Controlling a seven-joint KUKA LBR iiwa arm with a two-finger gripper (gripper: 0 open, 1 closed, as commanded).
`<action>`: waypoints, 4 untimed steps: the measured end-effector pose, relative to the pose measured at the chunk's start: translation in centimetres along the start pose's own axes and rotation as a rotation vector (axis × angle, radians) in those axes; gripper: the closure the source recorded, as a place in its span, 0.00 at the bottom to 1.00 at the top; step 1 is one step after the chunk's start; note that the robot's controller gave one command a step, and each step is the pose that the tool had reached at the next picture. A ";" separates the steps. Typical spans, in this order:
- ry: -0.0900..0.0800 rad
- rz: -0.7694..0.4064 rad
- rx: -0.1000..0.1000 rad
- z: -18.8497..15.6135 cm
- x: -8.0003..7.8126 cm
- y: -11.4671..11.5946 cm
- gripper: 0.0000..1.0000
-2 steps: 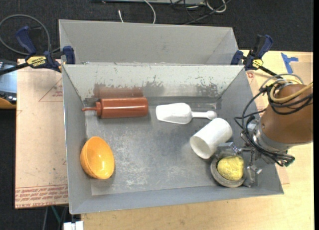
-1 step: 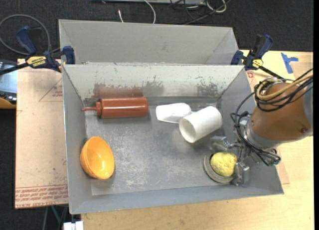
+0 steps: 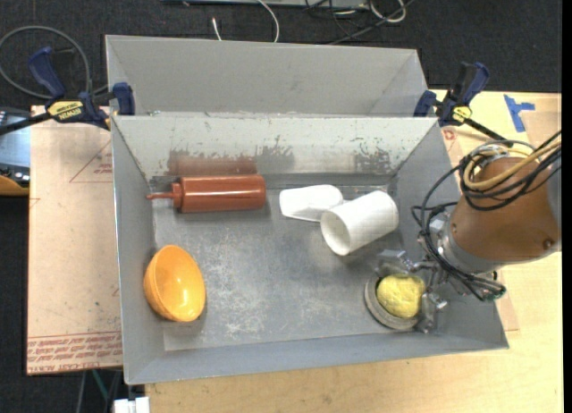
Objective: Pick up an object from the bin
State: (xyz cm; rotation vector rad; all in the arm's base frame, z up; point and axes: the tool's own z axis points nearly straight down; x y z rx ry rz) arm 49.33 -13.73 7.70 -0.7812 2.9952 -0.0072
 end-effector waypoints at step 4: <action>0.009 0.004 -0.008 -10.9 -0.2 0.1 1.00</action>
Offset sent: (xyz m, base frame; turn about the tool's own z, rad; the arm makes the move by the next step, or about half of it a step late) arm 0.0000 0.0000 0.1159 0.0001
